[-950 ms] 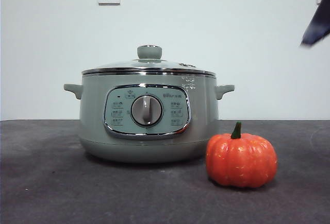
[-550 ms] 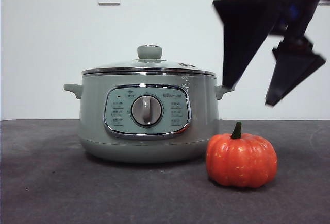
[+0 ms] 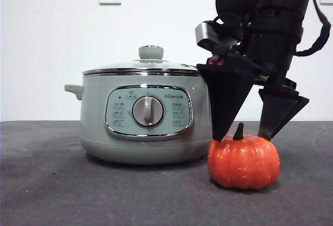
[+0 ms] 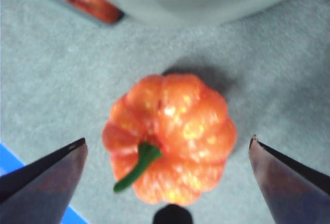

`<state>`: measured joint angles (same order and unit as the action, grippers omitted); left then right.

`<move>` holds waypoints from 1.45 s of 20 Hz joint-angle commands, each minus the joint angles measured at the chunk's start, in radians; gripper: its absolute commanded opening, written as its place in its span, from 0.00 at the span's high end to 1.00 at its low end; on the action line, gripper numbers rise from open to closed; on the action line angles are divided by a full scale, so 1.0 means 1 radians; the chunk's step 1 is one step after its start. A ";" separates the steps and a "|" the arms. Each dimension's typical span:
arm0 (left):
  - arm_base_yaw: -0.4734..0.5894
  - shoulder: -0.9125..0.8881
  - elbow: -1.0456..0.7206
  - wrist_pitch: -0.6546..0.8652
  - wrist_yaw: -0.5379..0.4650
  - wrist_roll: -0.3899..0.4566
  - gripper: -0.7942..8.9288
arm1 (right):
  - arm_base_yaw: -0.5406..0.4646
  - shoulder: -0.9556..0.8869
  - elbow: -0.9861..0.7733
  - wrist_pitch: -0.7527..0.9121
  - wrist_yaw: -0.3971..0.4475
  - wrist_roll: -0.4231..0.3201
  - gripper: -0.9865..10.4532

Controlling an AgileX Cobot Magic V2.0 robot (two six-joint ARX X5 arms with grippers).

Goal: Pick up the pumpkin,open the lid,put the pumpkin in the pot,close the lid

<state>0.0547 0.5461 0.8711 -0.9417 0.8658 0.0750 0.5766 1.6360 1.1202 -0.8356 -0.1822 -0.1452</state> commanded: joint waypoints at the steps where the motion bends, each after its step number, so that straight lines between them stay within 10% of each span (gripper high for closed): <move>1: -0.004 -0.001 0.002 0.004 0.000 -0.001 0.17 | 0.019 0.021 0.001 0.016 0.002 0.007 0.30; 10: -0.004 -0.001 0.002 0.003 0.000 -0.001 0.17 | 0.054 0.098 -0.001 0.047 0.085 0.030 0.34; 15: -0.004 -0.001 0.002 0.004 0.000 -0.001 0.17 | 0.068 0.097 -0.001 0.007 0.077 0.062 0.93; 29: -0.072 0.126 0.017 0.237 -0.073 -0.109 0.18 | 0.068 -0.475 -0.001 0.005 0.081 0.096 0.92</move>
<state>-0.0132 0.6720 0.8810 -0.7177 0.7959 -0.0212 0.6418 1.1790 1.1221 -0.8349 -0.1036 -0.0616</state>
